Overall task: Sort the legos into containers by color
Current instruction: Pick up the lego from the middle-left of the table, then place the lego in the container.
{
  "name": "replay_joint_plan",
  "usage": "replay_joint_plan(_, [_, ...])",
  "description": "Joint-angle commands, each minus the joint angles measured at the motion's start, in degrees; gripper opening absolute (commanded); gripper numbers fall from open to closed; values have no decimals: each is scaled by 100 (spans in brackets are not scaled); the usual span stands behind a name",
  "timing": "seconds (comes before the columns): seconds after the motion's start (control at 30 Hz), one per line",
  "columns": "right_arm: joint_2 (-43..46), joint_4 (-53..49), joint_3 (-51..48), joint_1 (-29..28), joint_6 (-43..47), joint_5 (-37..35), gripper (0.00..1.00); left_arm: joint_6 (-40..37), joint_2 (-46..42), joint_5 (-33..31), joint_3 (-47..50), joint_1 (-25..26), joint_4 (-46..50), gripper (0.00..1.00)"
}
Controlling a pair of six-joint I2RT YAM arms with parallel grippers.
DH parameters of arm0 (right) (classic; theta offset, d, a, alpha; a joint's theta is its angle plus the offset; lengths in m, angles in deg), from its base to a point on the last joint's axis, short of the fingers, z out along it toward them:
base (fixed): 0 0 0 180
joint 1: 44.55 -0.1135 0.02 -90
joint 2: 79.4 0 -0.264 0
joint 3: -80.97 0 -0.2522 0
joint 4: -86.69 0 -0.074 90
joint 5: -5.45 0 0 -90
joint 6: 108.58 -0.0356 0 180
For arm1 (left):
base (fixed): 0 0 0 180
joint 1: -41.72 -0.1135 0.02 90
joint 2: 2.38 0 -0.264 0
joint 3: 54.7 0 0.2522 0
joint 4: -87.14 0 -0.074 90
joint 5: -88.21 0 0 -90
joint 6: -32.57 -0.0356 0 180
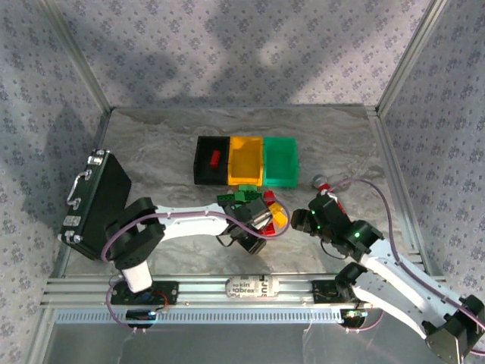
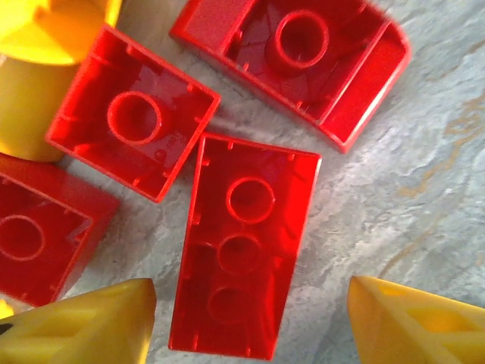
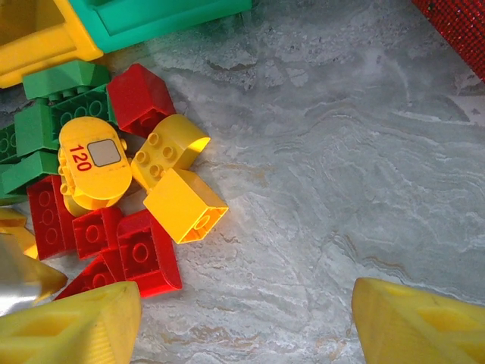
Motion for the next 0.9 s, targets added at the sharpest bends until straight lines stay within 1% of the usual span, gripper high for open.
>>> replay_joint_plan(0.0, [194,-59,-114,32,-55,5,75,-148,292,-55,-289,38,79,65])
replay_joint_plan(0.1, [226,47,-186,72,-62,88,76,-119,478,-61,-433,40,81,58])
replay_joint_plan(0.3, [40,-245,117,176,133,72,75,26,489,-173,-348,71,12,34])
replay_joint_plan(0.37, [118,-244,99,174,99,62,75,42,367,-237,-307,101,54,29])
replay_joint_plan(0.5, [263,-132,-24,183,7,22,74,126,-72,-291,-106,163,7,26])
replay_joint_plan(0.63, [166,-86,-20,234,46,35,74,251,-613,-341,66,183,-14,24])
replay_joint_plan(0.8, [-59,-63,138,306,205,97,74,263,-1455,-656,134,164,256,24])
replay_joint_plan(0.87, [-95,-37,157,314,221,100,74,229,-1802,-696,126,58,367,24])
